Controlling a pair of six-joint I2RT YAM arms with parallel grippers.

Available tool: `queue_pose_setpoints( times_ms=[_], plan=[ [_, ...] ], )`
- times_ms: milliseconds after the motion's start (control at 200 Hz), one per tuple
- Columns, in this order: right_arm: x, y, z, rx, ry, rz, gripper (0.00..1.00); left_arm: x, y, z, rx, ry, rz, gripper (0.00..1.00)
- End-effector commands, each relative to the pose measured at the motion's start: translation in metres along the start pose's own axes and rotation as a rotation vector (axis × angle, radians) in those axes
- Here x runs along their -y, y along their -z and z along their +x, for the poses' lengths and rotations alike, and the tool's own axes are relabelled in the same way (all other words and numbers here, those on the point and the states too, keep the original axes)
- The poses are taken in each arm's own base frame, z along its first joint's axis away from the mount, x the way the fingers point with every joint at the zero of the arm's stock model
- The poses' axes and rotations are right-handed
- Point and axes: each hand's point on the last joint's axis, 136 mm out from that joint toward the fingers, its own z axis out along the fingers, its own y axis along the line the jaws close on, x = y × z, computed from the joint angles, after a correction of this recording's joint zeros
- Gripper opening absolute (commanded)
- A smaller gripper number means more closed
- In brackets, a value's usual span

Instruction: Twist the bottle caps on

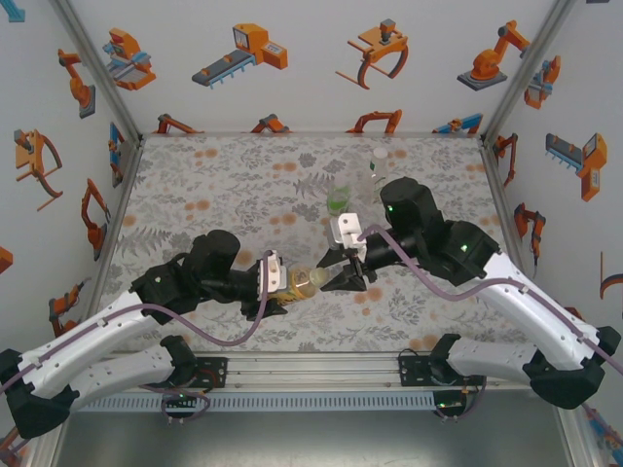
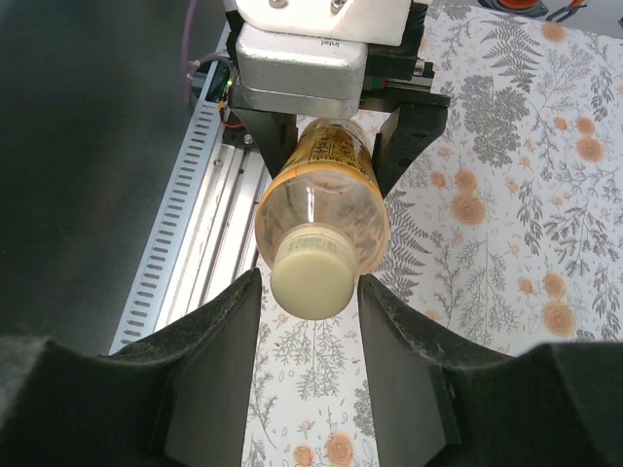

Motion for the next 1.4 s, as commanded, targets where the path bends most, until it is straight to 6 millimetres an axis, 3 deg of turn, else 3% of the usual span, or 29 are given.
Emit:
queue_pose_setpoints(
  times_ms=[0,200,345,706,981,1172,1397],
  plan=[
    [0.0,0.003,-0.011,0.012,0.038,0.013,0.43,0.004,0.004,-0.009,0.022,-0.009,0.02,0.0],
    [0.0,0.003,-0.012,0.014,-0.012,0.012,0.36,0.003,0.004,-0.008,0.015,-0.011,0.015,0.0],
    [0.001,0.002,-0.01,0.008,-0.113,0.009,0.24,0.003,0.004,-0.007,0.012,-0.012,0.013,0.0],
    [0.024,-0.002,0.005,0.054,-0.626,0.184,0.0,-0.003,0.003,-0.003,-0.008,-0.012,-0.018,0.0],
    [0.058,0.002,0.045,0.083,-1.242,0.45,0.0,-0.008,0.002,-0.001,-0.02,-0.009,-0.05,0.0],
    [0.06,0.01,0.078,0.123,-1.646,0.597,0.0,-0.011,0.001,-0.001,-0.019,-0.01,-0.061,0.0],
    [0.063,0.019,0.075,0.129,-1.661,0.651,0.01,-0.012,0.0,-0.003,-0.015,-0.012,-0.06,0.0]
  ],
)
